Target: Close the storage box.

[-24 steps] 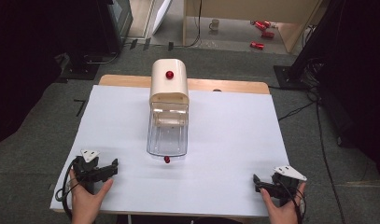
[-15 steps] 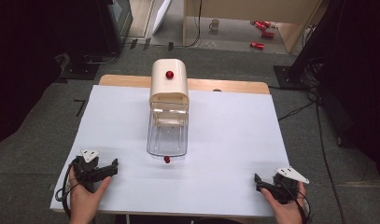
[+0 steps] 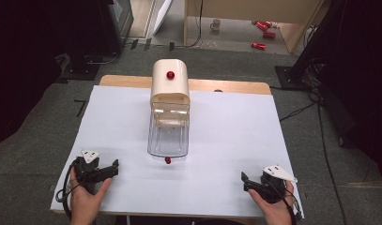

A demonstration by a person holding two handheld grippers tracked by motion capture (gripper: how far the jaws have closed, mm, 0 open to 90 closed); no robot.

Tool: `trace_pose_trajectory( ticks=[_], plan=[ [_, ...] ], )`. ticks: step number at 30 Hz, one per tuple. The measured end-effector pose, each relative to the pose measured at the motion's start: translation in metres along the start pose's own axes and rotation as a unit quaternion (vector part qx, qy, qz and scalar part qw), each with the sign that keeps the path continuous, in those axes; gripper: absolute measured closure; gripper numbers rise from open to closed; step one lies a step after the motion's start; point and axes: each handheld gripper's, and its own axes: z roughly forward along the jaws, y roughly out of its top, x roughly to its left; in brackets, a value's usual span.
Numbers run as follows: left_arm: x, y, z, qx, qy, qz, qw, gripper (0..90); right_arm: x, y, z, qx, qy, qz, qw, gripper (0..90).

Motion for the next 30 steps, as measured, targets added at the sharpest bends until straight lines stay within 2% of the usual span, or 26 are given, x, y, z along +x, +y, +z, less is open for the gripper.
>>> trace_pose_trajectory(
  ticks=[2, 3, 5, 7, 8, 11, 12, 21, 30],
  plan=[
    [0.000, 0.000, 0.000, 0.000, 0.000, 0.000, 1.0000, 7.2, 0.011, 0.005, 0.000, -0.006, 0.008, -0.005, 0.9999, 16.3],
    [0.000, 0.000, 0.000, 0.000, 0.000, 0.000, 1.0000, 7.2, 0.021, 0.010, 0.000, -0.012, 0.013, -0.006, 0.9998, 18.4],
    [0.000, 0.000, 0.000, 0.000, 0.000, 0.000, 1.0000, 7.2, 0.025, 0.011, 0.000, -0.015, 0.016, -0.008, 0.9997, 18.8],
    [0.000, 0.000, 0.000, 0.000, 0.000, 0.000, 1.0000, 7.3, 0.041, 0.016, 0.002, -0.021, 0.022, -0.022, 0.9993, 21.2],
    [0.000, 0.000, 0.000, 0.000, 0.000, 0.000, 1.0000, 7.2, 0.041, 0.016, 0.002, -0.021, 0.022, -0.022, 0.9993, 21.2],
    [0.000, 0.000, 0.000, 0.000, 0.000, 0.000, 1.0000, 7.2, 0.059, 0.022, 0.005, -0.027, 0.035, -0.031, 0.9986, 24.0],
    [0.000, 0.000, 0.000, 0.000, 0.000, 0.000, 1.0000, 7.2, 0.059, 0.022, 0.005, -0.027, 0.035, -0.031, 0.9986, 24.0],
    [0.000, 0.000, 0.000, 0.000, 0.000, 0.000, 1.0000, 7.2, 0.095, 0.033, 0.014, -0.034, 0.061, -0.042, 0.9967, 27.6],
    [0.000, 0.000, 0.000, 0.000, 0.000, -0.001, 1.0000, 7.2, 0.119, 0.038, 0.017, -0.038, 0.073, -0.052, 0.9952, 30.2]
  ],
)
